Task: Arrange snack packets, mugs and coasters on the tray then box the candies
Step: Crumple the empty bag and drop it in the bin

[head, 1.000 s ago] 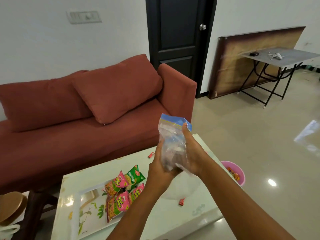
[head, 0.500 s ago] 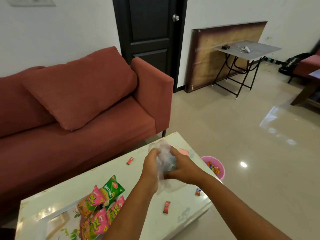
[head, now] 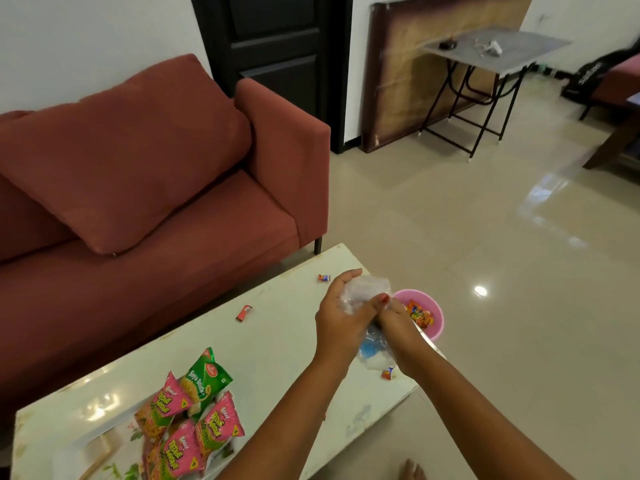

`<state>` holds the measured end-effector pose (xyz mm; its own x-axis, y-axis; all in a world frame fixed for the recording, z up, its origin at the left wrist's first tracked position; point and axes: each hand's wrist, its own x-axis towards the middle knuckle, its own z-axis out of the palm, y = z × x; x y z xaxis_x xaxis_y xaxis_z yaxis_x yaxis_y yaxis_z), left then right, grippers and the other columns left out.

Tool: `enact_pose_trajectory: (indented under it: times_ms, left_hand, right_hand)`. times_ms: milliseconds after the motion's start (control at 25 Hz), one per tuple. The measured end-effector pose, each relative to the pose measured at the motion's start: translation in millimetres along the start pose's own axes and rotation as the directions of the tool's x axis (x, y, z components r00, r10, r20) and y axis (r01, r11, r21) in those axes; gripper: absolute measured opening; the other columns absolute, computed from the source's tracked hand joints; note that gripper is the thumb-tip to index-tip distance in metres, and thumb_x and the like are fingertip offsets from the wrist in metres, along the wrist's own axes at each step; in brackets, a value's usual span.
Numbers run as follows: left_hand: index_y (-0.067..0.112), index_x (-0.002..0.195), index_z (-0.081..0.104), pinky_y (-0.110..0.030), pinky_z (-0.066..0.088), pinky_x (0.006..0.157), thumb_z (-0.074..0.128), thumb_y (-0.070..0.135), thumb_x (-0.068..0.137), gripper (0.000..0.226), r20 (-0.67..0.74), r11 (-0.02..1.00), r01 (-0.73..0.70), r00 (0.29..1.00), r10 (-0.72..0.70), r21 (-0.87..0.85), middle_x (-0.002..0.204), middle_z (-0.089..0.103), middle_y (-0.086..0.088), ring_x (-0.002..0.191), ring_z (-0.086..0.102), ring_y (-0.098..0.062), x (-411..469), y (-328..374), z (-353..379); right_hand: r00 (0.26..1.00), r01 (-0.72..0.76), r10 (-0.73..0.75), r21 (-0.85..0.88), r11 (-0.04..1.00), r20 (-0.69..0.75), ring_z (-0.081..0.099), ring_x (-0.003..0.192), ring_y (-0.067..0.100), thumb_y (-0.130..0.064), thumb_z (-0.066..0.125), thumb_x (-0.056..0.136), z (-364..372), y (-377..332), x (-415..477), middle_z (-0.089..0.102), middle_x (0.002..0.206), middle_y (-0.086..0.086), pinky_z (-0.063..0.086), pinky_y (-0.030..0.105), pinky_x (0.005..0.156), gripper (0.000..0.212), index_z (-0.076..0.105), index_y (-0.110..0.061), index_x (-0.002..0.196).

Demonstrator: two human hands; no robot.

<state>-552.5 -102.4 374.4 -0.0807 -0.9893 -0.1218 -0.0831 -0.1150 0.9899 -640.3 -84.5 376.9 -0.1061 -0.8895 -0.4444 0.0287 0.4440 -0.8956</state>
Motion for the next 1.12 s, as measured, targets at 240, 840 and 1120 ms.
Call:
enact_pose_trajectory:
  times_ms: [240,840,1120]
  left_hand:
    - [0.028,0.096,0.057,-0.013,0.051,0.067,0.073,0.042,0.071,0.033,-0.150,0.960,0.264,0.949,-0.276,-0.095,0.094,0.064,0.008,0.092,0.064,-0.018,44.3,-16.2,75.4]
    - [0.017,0.088,0.062,-0.032,0.056,0.063,0.036,0.063,0.088,0.053,0.152,0.475,0.648,0.672,-0.725,-0.596,0.062,0.073,-0.002,0.060,0.072,-0.016,177.8,-73.7,219.5]
    - [0.028,0.108,0.054,-0.041,0.053,0.088,0.035,0.052,0.092,0.035,-0.311,0.734,0.554,0.671,-0.673,-0.393,0.111,0.063,-0.006,0.103,0.061,-0.025,228.6,-156.5,279.4]
  right_hand:
    - [0.997,-0.076,0.080,0.158,0.984,-0.021,0.062,0.107,0.027,-0.024,0.047,0.097,-62.7,15.2,45.1,0.062,0.119,0.013,0.050,0.041,0.093,0.028,0.055,-0.012,0.120]
    - [0.974,0.197,-0.211,-0.156,0.968,-0.080,0.063,0.083,-0.007,-0.028,0.070,0.081,-186.2,40.4,198.9,0.062,0.092,-0.018,0.048,0.008,0.071,0.029,0.053,-0.035,0.104]
    - [0.976,0.058,-0.070,-0.067,0.996,-0.207,0.065,0.069,0.003,-0.024,0.059,0.090,-215.9,94.6,260.8,0.064,0.074,-0.013,0.056,0.029,0.072,0.017,0.055,-0.036,0.078]
